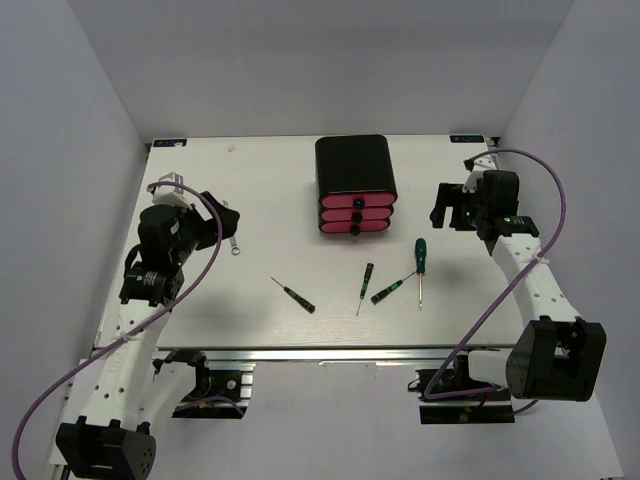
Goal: Sort the tools into containers
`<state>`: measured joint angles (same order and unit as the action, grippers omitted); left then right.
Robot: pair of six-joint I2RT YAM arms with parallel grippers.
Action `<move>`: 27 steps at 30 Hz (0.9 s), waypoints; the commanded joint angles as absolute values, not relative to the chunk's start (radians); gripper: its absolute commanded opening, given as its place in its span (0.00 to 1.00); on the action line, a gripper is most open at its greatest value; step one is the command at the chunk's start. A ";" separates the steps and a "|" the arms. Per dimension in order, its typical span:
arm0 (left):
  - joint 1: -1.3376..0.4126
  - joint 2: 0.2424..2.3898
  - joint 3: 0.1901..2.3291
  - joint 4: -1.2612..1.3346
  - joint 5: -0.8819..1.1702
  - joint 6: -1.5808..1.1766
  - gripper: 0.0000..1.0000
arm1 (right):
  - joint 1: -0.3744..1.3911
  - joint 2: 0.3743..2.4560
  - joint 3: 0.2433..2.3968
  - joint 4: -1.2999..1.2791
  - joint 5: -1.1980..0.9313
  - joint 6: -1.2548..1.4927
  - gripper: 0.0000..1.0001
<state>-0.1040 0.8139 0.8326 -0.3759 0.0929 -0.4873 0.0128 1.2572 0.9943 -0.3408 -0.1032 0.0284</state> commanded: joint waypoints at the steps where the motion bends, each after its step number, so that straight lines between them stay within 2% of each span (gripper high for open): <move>1: -0.106 0.818 0.838 -0.414 0.166 -0.491 0.98 | 0.011 1.221 0.985 -0.362 -0.158 0.022 0.89; 2: -0.106 0.819 0.841 -0.422 0.167 -0.491 0.98 | 0.011 1.218 0.982 -0.362 -0.199 -0.006 0.89; 6: -0.106 0.816 0.833 -0.439 0.161 -0.491 0.98 | 0.011 1.215 1.001 -0.438 -0.683 -0.352 0.89; 9: -0.106 0.816 0.827 -0.454 0.163 -0.494 0.92 | 0.093 1.218 1.023 -0.446 -0.701 -0.344 0.89; 10: -0.106 0.815 0.824 -0.459 0.158 -0.497 0.88 | 0.116 1.213 1.023 -0.440 -0.703 -0.354 0.89; 14: -0.106 0.804 0.808 -0.485 0.123 -0.525 0.56 | 0.239 1.193 1.002 -0.311 -0.730 -0.260 0.89; 15: -0.106 0.796 0.805 -0.489 0.120 -0.531 0.48 | 0.267 1.207 1.002 -0.279 -0.715 -0.156 0.82; 16: -0.106 0.793 0.795 -0.494 0.115 -0.541 0.42 | 0.294 1.218 1.011 -0.256 -0.688 -0.094 0.46; 17: -0.106 0.792 0.790 -0.495 0.114 -0.546 0.38 | 0.339 1.226 1.005 -0.182 -0.613 -0.018 0.29; 18: -0.106 0.792 0.790 -0.502 0.115 -0.551 0.39 | 0.356 1.233 0.993 -0.140 -0.589 0.124 0.27; 19: -0.106 0.795 0.795 -0.514 0.115 -0.552 0.44 | 0.395 1.239 0.986 -0.115 -0.563 0.176 0.30; 20: -0.106 0.796 0.801 -0.521 0.114 -0.552 0.55 | 0.420 1.250 1.000 -0.104 -0.501 0.216 0.39; 22: -0.106 0.813 0.813 -0.540 0.112 -0.548 0.58 | 0.466 1.287 1.018 -0.098 -0.418 0.344 0.57; 23: -0.106 0.818 0.824 -0.543 0.112 -0.546 0.58 | 0.491 1.301 1.032 -0.091 -0.379 0.386 0.60; 24: -0.106 0.824 0.827 -0.546 0.107 -0.545 0.63 | 0.500 1.333 1.038 -0.071 -0.356 0.432 0.64; 27: -0.106 0.841 0.839 -0.549 0.106 -0.545 0.67 | 0.508 1.417 1.089 -0.084 -0.275 0.587 0.69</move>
